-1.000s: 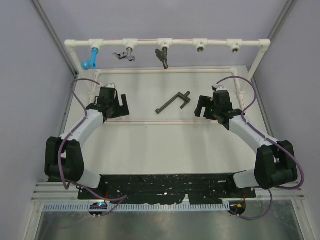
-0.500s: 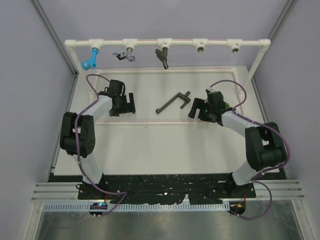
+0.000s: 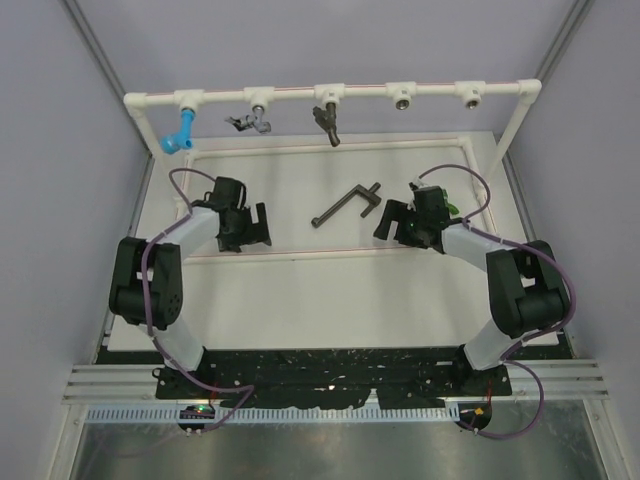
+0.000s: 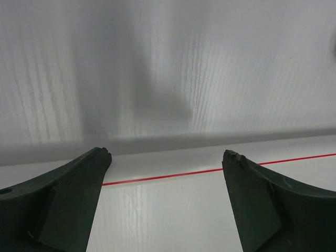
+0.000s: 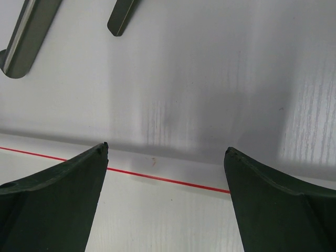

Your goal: Install the water faucets

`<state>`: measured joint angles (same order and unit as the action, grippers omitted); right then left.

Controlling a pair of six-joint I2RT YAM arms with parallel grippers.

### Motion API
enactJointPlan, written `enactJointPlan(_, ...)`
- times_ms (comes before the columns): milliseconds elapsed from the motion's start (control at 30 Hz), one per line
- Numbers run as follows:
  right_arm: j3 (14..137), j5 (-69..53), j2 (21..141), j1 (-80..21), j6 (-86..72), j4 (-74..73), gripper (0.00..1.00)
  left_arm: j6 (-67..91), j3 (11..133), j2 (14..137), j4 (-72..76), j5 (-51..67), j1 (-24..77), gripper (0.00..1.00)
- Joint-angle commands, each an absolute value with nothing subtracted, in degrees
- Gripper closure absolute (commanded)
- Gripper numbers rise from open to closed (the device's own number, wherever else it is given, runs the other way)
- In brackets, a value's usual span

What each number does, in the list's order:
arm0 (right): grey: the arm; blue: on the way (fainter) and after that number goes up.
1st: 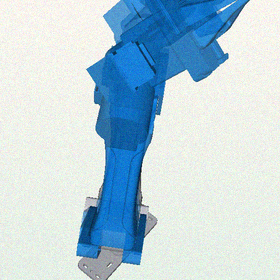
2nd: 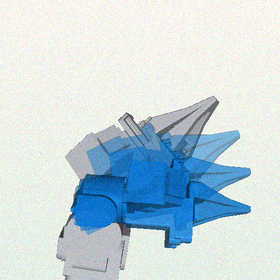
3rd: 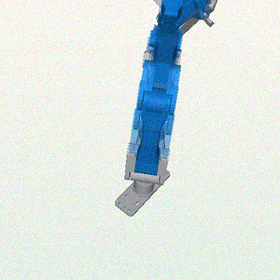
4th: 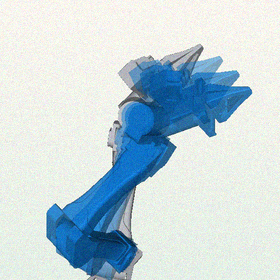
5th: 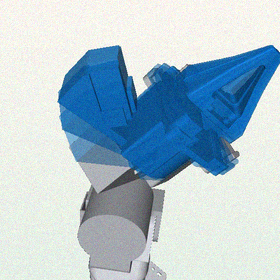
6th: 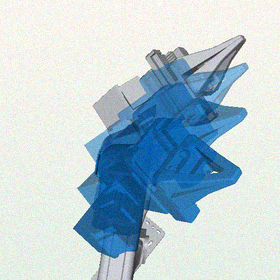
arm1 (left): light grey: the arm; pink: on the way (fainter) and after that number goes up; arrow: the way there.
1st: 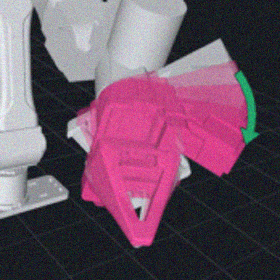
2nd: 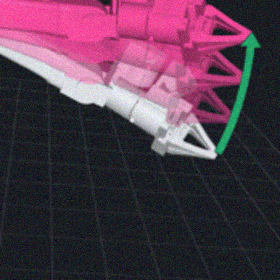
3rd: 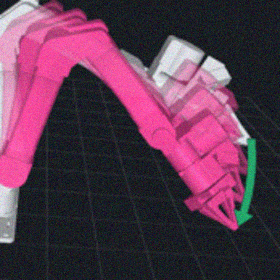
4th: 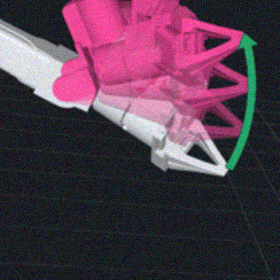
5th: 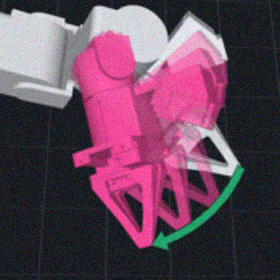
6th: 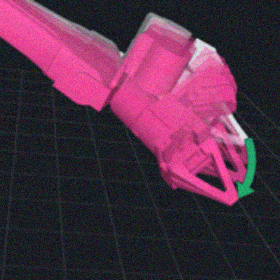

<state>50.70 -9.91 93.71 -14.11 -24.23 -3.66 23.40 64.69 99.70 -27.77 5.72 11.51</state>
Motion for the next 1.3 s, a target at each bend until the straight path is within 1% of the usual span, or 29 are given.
enactJointPlan(0,47.6,-10.8,90.3,-14.0,-25.2,-7.4,0.05,28.4,57.3,95.5,-33.9,11.3,11.7,0.05)
enactJointPlan(167,45.4,-9.0,86.8,-13.9,-25.2,-8.6,0.05,31.2,51.5,90.5,-32.2,13.8,11.6,0.05)
enactJointPlan(267,44.5,-5.9,82.0,-13.5,-24.8,-8.7,0.05,32.9,48.0,86.8,-30.7,14.9,11.7,0.05)
enactJointPlan(333,44.6,-1.9,79.5,-13.1,-24.6,-8.6,0.05,34.0,45.9,84.6,-29.7,15.8,11.6,0.05)
enactJointPlan(400,45.3,5.7,78.0,-12.0,-25.0,-9.1,0.05,35.1,44.0,82.5,-28.4,17.0,11.6,0.05)
enactJointPlan(500,48.6,10.8,77.6,-9.8,-25.4,-9.0,0.02,36.4,41.1,78.8,-26.5,18.5,11.6,0.03)
enactJointPlan(567,52.2,13.3,79.3,-8.3,-23.2,-8.4,0.00,36.7,39.9,76.3,-25.4,18.6,11.7,0.02)
enactJointPlan(633,56.4,13.0,83.0,-4.9,-21.5,-9.0,0.03,36.4,38.9,73.8,-24.7,18.5,11.7,0.00)
enactJointPlan(667,57.6,12.4,85.2,-4.2,-20.7,-9.1,0.08,36.0,38.7,72.4,-24.7,18.4,11.7,0.00)
enactJointPlan(733,60.9,10.6,89.4,-1.9,-19.8,-8.9,0.14,35.8,37.8,70.0,-23.6,18.5,11.7,0.01)
enactJointPlan(767,63.0,9.9,91.8,-0.9,-19.4,-8.7,0.15,35.8,37.1,69.0,-23.0,19.1,11.7,0.00)
enactJointPlan(867,66.5,6.3,97.0,1.2,-19.6,-7.6,0.23,36.0,35.3,65.8,-21.4,20.2,11.7,0.00)
enactJointPlan(967,71.0,5.8,102.4,1.8,-18.8,-7.5,0.27,36.6,33.7,63.0,-19.9,21.9,12.0,0.00)
enactJointPlan(1133,77.6,5.9,109.2,3.2,-17.7,-11.7,0.33,37.4,31.5,58.6,-17.1,22.9,15.1,0.00)
enactJointPlan(1267,85.6,4.0,115.0,3.5,-13.6,-19.9,0.33,38.8,28.7,55.1,-12.5,22.6,17.8,0.00)
